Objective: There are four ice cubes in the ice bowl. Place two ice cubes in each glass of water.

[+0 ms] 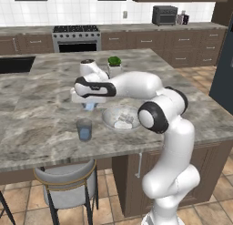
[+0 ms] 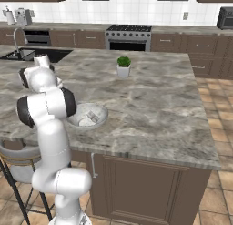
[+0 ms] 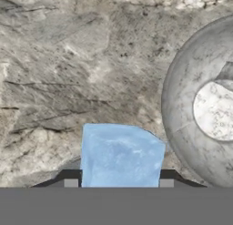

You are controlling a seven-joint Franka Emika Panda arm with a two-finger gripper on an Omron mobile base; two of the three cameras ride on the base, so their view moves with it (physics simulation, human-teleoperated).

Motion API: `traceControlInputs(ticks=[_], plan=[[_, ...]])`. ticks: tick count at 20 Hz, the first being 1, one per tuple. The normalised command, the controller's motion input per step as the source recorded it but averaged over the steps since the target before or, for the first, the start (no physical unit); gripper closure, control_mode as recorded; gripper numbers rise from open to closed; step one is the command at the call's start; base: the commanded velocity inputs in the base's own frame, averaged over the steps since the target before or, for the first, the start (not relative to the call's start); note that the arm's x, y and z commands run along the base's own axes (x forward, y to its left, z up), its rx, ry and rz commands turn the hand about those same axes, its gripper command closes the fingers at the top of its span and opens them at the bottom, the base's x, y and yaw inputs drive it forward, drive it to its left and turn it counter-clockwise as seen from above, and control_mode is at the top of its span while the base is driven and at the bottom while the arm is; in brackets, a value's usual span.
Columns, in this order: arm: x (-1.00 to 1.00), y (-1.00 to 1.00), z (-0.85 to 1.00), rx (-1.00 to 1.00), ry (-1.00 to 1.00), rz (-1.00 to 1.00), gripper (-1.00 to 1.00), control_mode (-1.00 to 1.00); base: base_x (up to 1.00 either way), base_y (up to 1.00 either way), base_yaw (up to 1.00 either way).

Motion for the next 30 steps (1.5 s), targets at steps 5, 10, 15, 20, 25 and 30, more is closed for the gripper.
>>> traceControlInputs(ticks=[5, 10, 15, 20, 25, 30], plan=[[-0.02, 0.62, -0.25, 0.00, 0.03, 0.10, 1.00, -1.00, 0.00, 0.00, 0.00], [0.00, 0.19, -0.14, 0.00, 0.00, 0.03, 1.00, -1.00, 0.00, 0.00, 0.00], [0.00, -0.02, -0.28, 0.00, 0.00, 0.00, 1.00, -1.00, 0.00, 0.00, 0.00], [0.00, -0.11, -0.45, 0.04, 0.00, 0.00, 1.00, -1.00, 0.00, 0.00, 0.00], [0.00, -0.09, -0.21, 0.12, 0.00, 0.00, 1.00, -1.00, 0.00, 0.00, 0.00], [0.02, 0.00, -0.08, 0.04, 0.00, 0.00, 1.00, -1.00, 0.00, 0.00, 0.00]])
